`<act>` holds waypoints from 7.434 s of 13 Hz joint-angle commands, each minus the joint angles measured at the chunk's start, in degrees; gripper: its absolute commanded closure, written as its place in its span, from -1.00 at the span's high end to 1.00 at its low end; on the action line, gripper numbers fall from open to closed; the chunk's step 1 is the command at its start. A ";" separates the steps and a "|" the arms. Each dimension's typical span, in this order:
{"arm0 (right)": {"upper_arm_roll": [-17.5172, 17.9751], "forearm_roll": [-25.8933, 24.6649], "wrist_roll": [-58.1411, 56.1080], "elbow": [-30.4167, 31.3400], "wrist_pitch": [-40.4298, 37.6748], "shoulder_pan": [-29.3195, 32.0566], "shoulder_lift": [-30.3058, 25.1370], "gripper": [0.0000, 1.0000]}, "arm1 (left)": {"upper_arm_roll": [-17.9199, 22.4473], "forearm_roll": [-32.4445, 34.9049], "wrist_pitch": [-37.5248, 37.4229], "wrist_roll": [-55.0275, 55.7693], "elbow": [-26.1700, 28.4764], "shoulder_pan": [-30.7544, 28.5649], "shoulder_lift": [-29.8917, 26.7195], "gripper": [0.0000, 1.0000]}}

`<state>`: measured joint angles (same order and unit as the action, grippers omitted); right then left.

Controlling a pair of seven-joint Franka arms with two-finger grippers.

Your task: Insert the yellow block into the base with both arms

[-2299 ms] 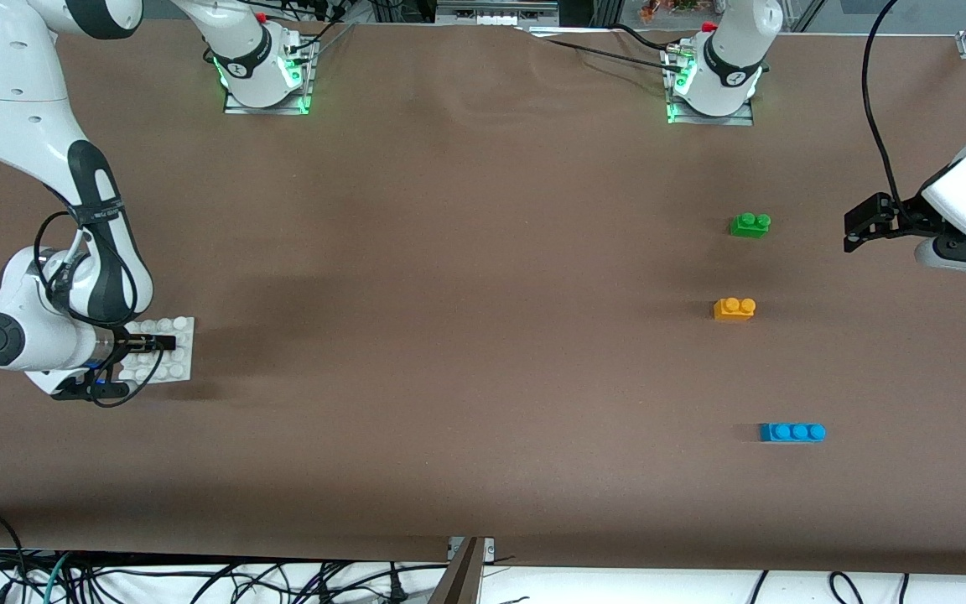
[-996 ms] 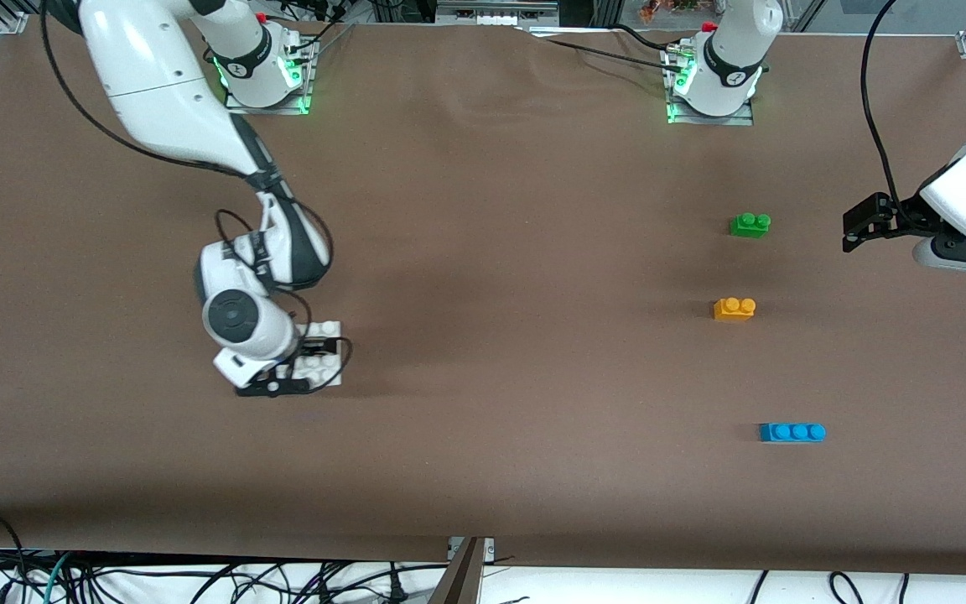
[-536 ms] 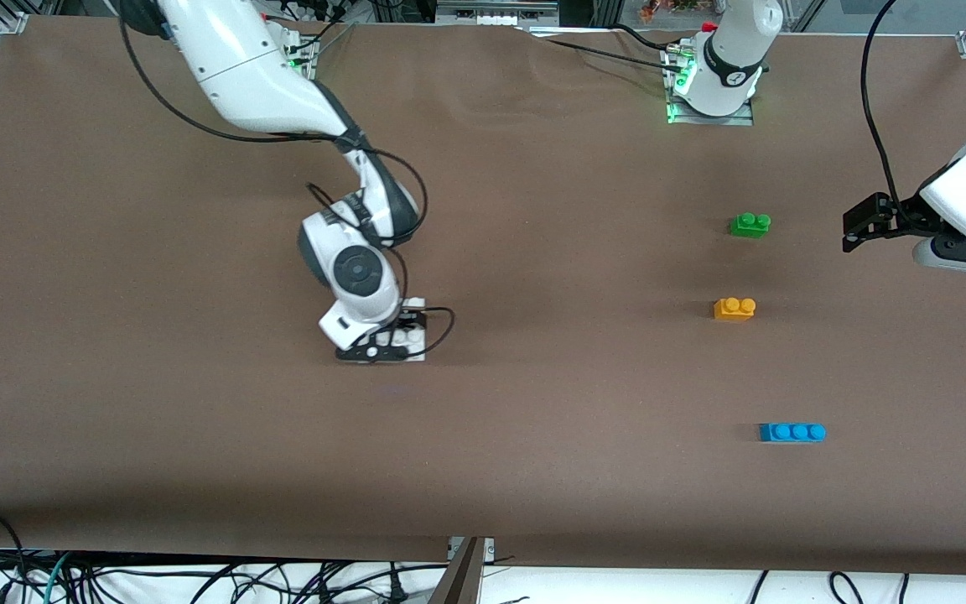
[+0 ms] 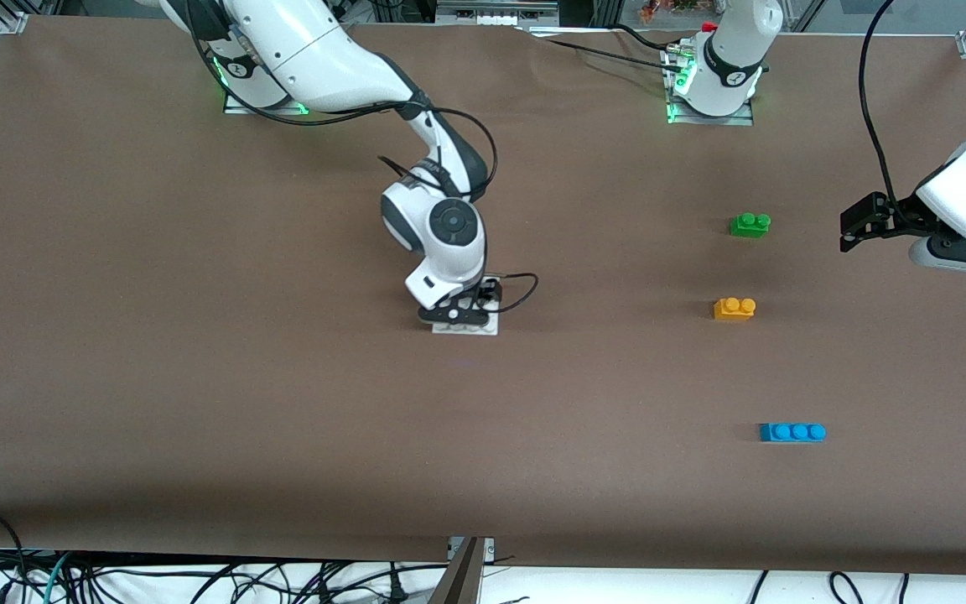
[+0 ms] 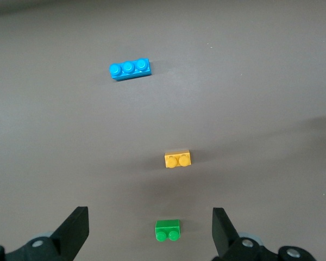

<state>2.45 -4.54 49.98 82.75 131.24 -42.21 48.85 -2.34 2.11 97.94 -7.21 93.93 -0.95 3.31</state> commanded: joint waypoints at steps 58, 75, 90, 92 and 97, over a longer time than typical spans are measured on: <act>-5.17 3.84 -45.15 2.59 -39.40 43.88 -42.70 1.00 | -0.47 -0.97 40.67 -0.26 27.89 0.43 19.54 -0.43; -5.08 3.58 -45.14 2.59 -38.96 43.70 -42.35 1.00 | -16.20 -0.35 12.01 29.07 -3.63 19.30 25.75 -0.47; -5.08 3.49 -45.06 2.59 -38.96 43.70 -42.17 1.00 | -9.61 2.81 16.06 42.53 -19.13 35.58 44.50 -0.50; -5.08 3.58 -44.97 2.59 -38.96 43.70 -42.17 1.00 | -9.61 2.90 16.15 43.15 -19.05 35.67 44.85 -0.49; -5.08 3.49 -44.97 2.59 -38.96 43.70 -42.17 1.00 | -9.96 3.07 15.88 42.63 -19.05 35.67 44.41 -0.47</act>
<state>-2.94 -1.45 5.83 85.48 92.83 1.03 6.93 -12.53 3.57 114.41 34.69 76.63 33.87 47.07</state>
